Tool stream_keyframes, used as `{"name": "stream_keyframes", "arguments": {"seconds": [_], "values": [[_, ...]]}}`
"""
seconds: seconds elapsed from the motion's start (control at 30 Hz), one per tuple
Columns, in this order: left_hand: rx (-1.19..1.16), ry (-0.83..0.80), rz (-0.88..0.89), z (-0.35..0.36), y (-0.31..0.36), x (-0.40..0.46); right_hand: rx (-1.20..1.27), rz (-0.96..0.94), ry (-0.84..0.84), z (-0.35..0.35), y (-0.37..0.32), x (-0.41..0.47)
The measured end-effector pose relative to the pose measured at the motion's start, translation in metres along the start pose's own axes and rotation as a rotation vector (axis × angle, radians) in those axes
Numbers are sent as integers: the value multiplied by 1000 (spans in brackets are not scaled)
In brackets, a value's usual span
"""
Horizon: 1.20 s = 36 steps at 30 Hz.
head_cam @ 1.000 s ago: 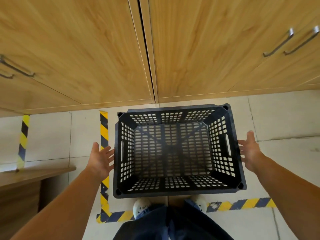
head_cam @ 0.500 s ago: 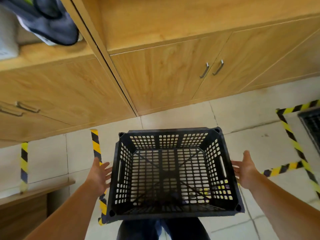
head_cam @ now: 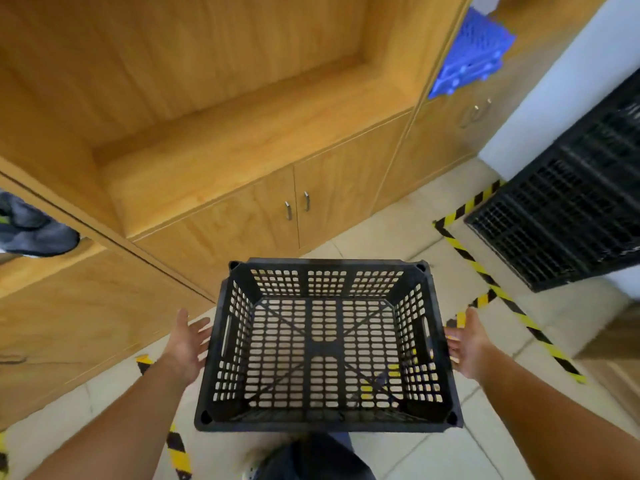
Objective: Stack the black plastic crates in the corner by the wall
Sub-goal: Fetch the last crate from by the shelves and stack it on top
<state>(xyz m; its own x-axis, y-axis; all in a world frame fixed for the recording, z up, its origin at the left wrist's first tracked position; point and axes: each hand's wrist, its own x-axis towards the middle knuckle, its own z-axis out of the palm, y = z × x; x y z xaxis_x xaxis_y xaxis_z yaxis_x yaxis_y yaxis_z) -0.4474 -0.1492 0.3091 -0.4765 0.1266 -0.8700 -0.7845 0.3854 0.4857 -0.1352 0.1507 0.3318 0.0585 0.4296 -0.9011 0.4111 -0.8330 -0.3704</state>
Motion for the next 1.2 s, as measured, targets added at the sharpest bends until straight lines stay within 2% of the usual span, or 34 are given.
{"name": "stream_keyframes", "arguments": {"seconds": [0.2, 0.3, 0.67, 0.8, 0.97, 1.2], "values": [[8, -37, 90, 69, 46, -42, 227, 0, 44, -60, -13, -31], [-24, -106, 94, 99, 67, -55, 333, 13, 61, -82, -21, -42], [95, -245, 112, 206, 157, -59, 514, 65, 224, -123, -76, -65], [160, -333, 113, 248, 193, -55, 632, 24, 290, -129, -99, -75], [216, -421, 163, 303, 233, -64, 902, -32, 391, -140, -120, -89], [236, -556, 226, 387, 267, -96, 1162, -116, 362, -177, -153, -114]]}}
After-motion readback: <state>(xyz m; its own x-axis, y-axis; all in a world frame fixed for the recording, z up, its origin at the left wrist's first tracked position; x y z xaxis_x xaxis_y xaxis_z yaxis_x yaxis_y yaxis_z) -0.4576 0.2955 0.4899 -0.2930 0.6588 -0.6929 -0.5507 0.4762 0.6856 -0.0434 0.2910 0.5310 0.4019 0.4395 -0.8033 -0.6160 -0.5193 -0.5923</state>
